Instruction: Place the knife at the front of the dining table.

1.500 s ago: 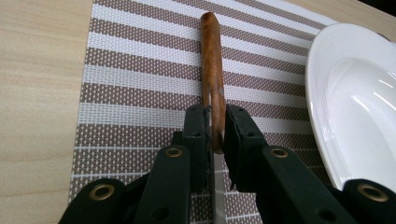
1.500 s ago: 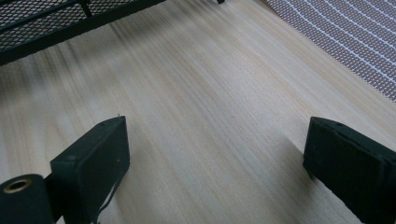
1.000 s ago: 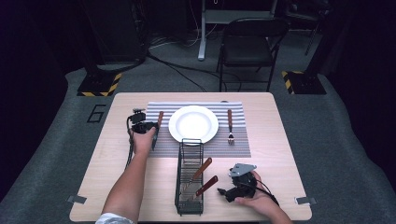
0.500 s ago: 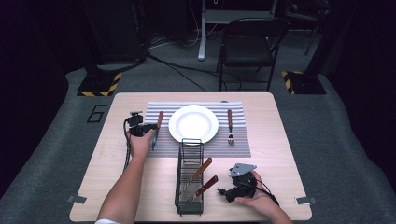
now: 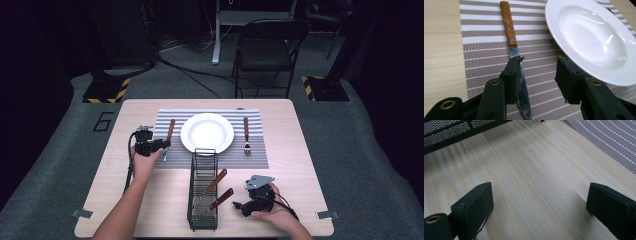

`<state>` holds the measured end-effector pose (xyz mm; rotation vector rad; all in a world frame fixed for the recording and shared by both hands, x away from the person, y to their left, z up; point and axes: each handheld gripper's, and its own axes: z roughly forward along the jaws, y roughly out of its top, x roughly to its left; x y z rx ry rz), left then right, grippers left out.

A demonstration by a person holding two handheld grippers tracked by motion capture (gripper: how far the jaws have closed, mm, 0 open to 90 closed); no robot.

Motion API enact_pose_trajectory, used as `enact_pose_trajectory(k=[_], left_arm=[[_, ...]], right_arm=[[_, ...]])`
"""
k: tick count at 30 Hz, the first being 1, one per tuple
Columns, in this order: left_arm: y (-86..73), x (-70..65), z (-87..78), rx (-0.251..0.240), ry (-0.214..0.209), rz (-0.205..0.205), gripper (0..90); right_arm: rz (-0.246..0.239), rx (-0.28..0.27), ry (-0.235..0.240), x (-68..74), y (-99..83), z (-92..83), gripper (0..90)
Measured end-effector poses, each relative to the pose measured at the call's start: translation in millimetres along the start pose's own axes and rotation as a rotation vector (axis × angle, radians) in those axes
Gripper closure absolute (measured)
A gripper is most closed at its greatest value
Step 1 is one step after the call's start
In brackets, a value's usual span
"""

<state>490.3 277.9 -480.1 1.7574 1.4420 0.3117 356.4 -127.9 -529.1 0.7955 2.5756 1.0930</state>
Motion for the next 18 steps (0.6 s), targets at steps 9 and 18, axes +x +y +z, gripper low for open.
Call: enact_pose_trajectory(k=[9, 18], left_arm=[[-10.8, -9.9, -25.9, -0.003, -0.024, 0.074, 52.5], [-39.8, -3.5, -44.4, 0.007, -0.024, 0.11, 47.4]], right_arm=[[0.0, 0.0, 0.0, 0.0, 0.0, 0.0, 6.3], [0.0, 0.0, 0.0, 0.0, 0.0, 0.1, 6.3]])
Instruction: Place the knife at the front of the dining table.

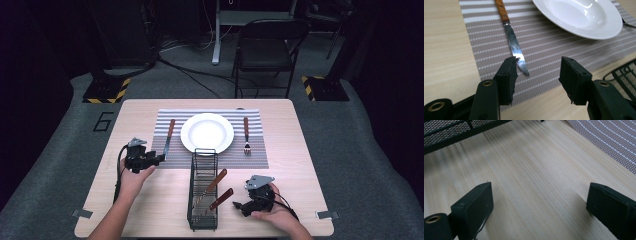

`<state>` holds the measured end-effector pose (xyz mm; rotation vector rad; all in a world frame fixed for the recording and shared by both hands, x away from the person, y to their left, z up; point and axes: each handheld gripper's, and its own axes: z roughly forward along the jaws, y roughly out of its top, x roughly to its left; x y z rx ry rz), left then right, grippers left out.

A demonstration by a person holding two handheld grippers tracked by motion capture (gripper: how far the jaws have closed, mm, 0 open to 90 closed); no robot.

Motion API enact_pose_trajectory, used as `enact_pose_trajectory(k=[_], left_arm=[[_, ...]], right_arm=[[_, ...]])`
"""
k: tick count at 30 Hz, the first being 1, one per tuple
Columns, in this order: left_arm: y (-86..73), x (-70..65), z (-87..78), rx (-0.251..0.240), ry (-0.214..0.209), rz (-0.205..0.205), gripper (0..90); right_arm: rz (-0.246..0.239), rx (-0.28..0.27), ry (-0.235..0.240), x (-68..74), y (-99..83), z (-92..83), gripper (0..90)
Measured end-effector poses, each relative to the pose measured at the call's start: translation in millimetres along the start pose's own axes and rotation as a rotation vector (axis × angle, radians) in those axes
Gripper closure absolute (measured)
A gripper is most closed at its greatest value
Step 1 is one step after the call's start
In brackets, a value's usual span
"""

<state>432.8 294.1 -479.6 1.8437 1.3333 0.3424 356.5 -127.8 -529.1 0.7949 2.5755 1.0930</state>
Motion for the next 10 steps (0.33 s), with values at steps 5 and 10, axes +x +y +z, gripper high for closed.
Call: enact_pose_trajectory(k=[5, 10], left_arm=[[-19.9, 1.7, -15.4, 0.031, 0.009, 0.054, 44.5], [-37.4, 7.7, -27.1, 0.027, 0.035, 0.077, 39.8]], right_arm=[[0.0, 0.0, 0.0, 0.0, 0.0, 0.0, 6.3], [0.0, 0.0, -0.001, 0.1, 0.0, 0.0, 6.3]])
